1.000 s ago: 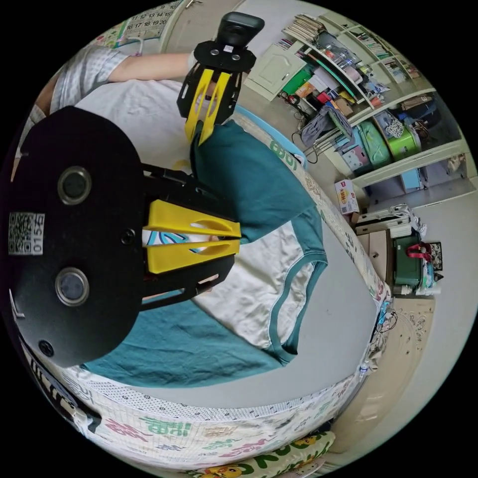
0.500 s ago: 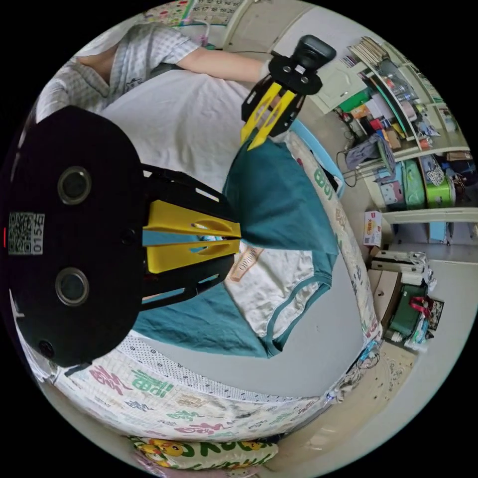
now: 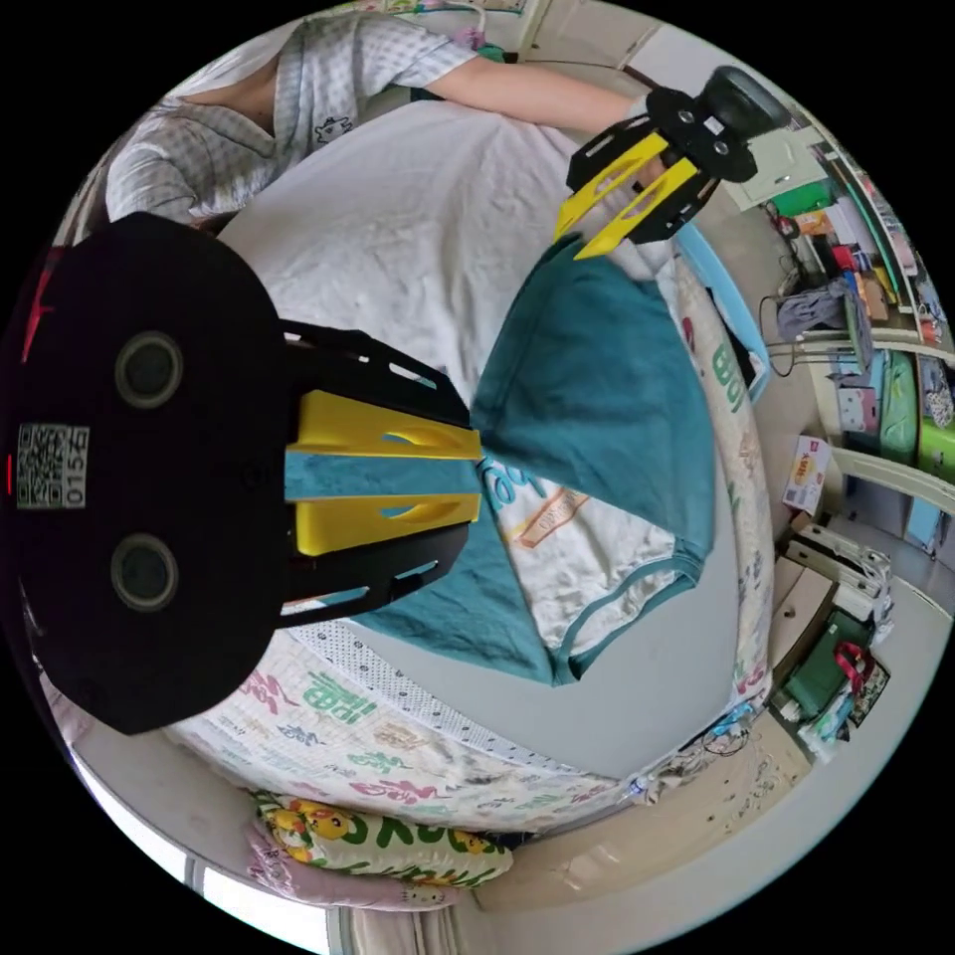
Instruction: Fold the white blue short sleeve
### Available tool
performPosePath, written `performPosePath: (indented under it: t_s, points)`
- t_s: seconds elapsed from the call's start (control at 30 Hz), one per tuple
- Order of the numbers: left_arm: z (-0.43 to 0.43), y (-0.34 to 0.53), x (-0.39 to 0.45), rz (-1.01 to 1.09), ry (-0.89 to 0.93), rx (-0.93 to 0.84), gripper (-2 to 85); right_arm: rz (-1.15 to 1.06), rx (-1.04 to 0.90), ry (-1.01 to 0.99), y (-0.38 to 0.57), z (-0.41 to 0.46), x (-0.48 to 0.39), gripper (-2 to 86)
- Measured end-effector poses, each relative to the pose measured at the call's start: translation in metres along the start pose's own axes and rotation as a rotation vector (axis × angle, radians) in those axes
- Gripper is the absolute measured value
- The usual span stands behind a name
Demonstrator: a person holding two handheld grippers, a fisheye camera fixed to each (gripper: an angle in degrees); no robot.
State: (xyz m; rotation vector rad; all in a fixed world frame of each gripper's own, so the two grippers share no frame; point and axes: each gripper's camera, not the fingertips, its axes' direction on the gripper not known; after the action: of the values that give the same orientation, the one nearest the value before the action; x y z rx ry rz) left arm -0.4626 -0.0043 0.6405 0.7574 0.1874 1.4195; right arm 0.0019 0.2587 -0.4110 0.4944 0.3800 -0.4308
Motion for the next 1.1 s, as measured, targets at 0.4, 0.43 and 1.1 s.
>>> performPosePath:
  t_s: [0.4,0.43,1.1]
  points:
    - [-0.037,0.06,-0.07,-0.43,-0.091,0.005,7.8,-0.558,0.23,-0.131,0.065,-0.006,-0.106,8.5]
    - [-0.035,0.059,-0.071,-0.444,-0.125,-0.027,7.9,-0.564,0.197,-0.136,0.065,0.008,-0.107,8.7]
    - [-0.014,0.021,-0.071,-0.481,-0.248,-0.308,5.6,-0.59,0.062,-0.062,0.108,0.034,-0.122,1.9]
